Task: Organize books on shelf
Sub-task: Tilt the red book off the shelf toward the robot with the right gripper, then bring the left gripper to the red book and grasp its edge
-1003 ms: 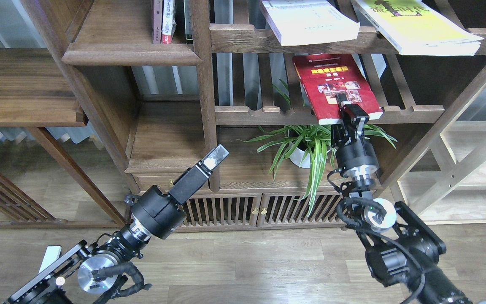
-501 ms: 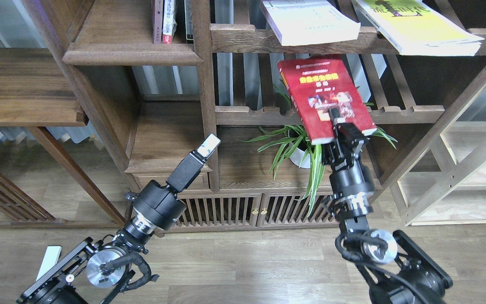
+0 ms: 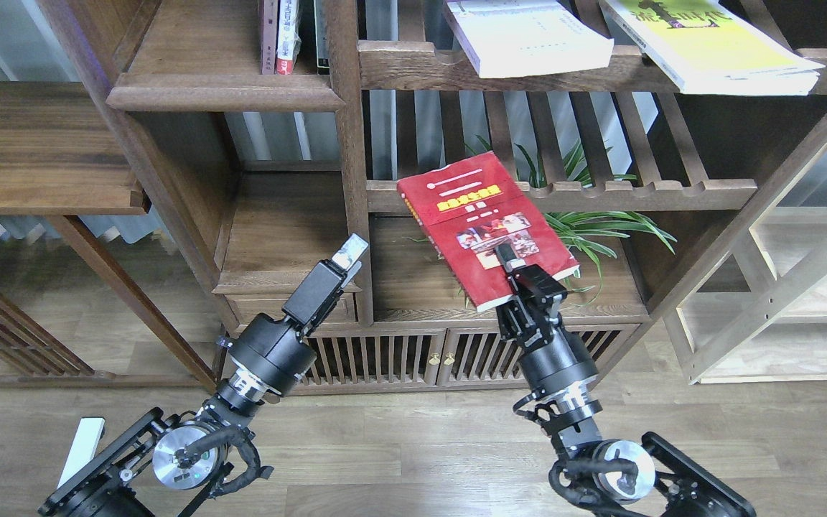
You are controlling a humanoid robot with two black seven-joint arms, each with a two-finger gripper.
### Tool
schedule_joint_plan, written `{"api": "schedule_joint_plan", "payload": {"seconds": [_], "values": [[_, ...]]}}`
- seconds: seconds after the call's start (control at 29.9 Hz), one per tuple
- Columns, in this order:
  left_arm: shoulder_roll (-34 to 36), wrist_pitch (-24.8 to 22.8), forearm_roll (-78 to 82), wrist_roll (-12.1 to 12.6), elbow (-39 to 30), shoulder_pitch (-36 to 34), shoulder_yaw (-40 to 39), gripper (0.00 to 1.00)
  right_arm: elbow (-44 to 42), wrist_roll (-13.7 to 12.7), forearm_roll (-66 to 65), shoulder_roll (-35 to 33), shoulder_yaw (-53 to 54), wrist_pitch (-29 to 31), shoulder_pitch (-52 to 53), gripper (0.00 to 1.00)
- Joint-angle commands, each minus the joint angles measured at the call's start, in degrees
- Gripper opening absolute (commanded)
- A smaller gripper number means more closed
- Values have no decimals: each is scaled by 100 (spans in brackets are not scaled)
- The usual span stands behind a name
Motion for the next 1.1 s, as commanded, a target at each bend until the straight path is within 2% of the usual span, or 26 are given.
{"api": "schedule_joint_plan", "payload": {"seconds": [0.0, 0.4, 0.5, 0.6, 0.67, 0.87, 1.07], "values": [[-3, 0, -42, 0, 53, -15, 10, 99, 5, -1, 0, 213, -74, 0, 41, 2], [6, 0, -1026, 53, 36, -156, 247, 99, 5, -9, -9, 609, -556, 0, 437, 3], [49, 0, -1035, 386, -26, -156, 247, 99, 5, -9, -9, 609, -715, 0, 516, 3], [207, 0, -1053, 869, -70, -147, 204, 99, 5, -9, -26, 600, -812, 0, 542, 3], [295, 0, -1079, 1002, -70, -138, 151, 99, -4, -18, -35, 600, -812, 0, 542, 3], [673, 0, -1167, 1011, -78, -138, -103, 99, -30, -159, -52, 591, -812, 0, 534, 3], [1148, 0, -1658, 1046, -228, -147, -236, 99, -66, -176, -79, 600, -812, 0, 498, 4]]}}
